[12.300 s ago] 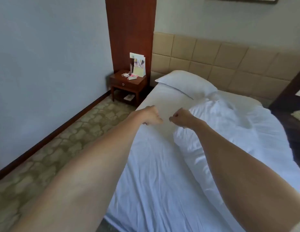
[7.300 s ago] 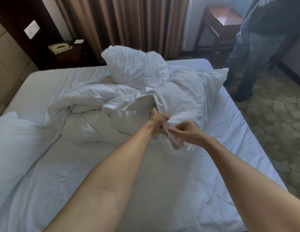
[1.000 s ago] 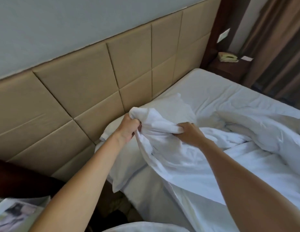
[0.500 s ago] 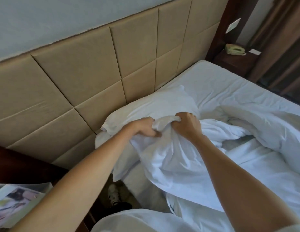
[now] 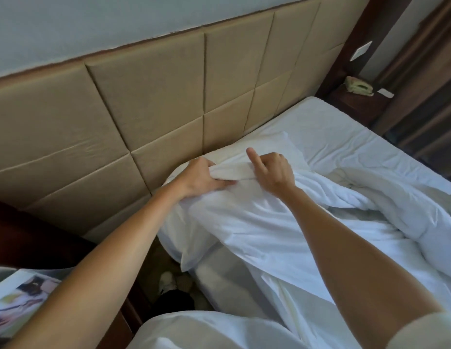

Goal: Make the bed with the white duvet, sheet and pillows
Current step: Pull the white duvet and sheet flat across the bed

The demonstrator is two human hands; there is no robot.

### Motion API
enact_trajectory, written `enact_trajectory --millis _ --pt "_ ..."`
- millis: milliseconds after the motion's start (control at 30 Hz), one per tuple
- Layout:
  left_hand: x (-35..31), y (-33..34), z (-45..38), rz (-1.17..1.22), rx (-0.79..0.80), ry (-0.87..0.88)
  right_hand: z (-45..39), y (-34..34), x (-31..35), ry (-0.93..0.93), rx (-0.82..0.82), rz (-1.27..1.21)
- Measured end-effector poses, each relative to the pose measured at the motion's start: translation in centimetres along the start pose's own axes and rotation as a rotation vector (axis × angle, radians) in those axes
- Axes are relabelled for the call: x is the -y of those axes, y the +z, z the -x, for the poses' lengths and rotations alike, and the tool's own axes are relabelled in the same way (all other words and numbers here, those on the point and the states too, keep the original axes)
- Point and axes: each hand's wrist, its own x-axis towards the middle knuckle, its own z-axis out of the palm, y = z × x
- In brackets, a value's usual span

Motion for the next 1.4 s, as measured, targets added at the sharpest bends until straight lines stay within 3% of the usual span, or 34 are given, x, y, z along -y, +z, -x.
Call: enact_trajectory --millis 333,467,600,700,767,900,1067,1400 --pt "9.8 -17.4 3.5 0.018 -0.417 -0.119 -9.2 12.1 20.2 -0.136 -0.098 -0.052" --pt "13.5 -19.8 2.6 -0.045 -0.543 -0.124 -11.2 15.1 23.0 -0.184 -0.129 -0.013" --pt "17.1 -17.4 0.1 -0.293 -0.485 -0.181 -11.7 17.6 20.5 -0.110 0.066 0.092" --pt "20.1 -15.2 -1.6 -0.359 -0.335 -0.253 -11.5 18.8 17.7 -0.051 0.346 0.094" --pt "21.9 -13.9 -2.3 -0.442 -0.228 -0.353 -11.0 19.0 15.6 -0.031 0.426 0.133" --pt "22.5 -10.9 -3.2 -0.267 -0.062 -0.444 -9.4 17.0 10.9 0.090 0.533 0.098" --pt "18.0 -5.9 -5.1 -0.249 0.030 -0.356 -6.3 12.8 3.7 0.240 0.541 0.068" --pt "4.4 7.2 -5.5 -0.396 0.188 -0.125 2.2 2.0 -10.0 0.401 0.367 0.024"
